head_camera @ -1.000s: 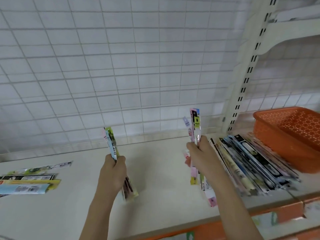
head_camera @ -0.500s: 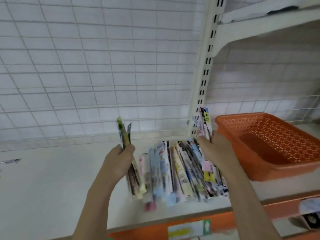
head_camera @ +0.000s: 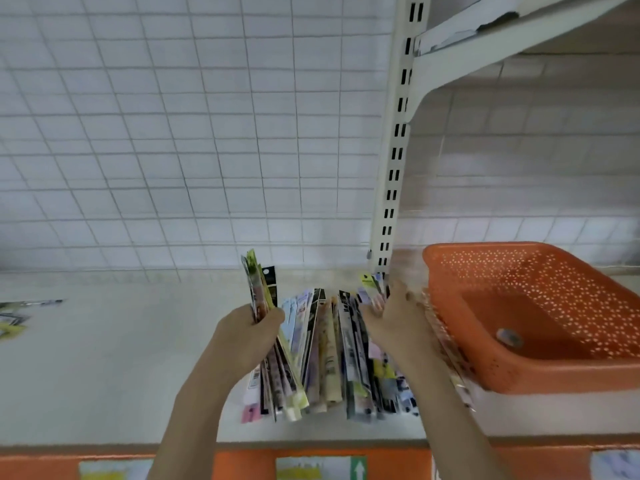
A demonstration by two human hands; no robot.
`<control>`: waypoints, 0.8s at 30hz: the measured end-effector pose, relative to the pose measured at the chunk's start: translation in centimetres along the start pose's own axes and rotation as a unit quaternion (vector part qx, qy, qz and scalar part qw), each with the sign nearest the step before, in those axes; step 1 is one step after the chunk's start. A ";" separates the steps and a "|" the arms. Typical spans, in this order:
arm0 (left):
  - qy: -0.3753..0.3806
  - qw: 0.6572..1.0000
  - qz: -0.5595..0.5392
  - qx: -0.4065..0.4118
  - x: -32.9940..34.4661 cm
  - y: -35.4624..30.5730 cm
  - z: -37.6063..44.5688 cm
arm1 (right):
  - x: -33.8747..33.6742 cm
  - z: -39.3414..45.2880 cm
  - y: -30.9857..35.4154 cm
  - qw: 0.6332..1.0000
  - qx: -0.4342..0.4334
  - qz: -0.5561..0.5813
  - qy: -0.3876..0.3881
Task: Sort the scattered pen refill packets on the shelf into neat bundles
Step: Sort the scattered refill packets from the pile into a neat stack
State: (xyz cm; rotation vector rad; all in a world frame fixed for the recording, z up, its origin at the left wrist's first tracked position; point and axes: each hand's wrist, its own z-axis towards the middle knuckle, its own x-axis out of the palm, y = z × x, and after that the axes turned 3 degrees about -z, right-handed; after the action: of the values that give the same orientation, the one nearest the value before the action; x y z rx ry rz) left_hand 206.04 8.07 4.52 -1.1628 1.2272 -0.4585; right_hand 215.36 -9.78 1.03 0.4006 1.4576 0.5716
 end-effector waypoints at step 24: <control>-0.023 0.970 0.224 0.088 5.5 -1.2 3.6 | -1.5 -0.7 -1.8 0.985 -0.130 -0.025 -0.114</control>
State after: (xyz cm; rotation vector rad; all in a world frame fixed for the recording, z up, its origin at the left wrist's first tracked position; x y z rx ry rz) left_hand 211.46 4.75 2.54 -0.7118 1.3330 -0.1927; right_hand 214.90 -12.15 1.14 0.2149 1.1526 0.6444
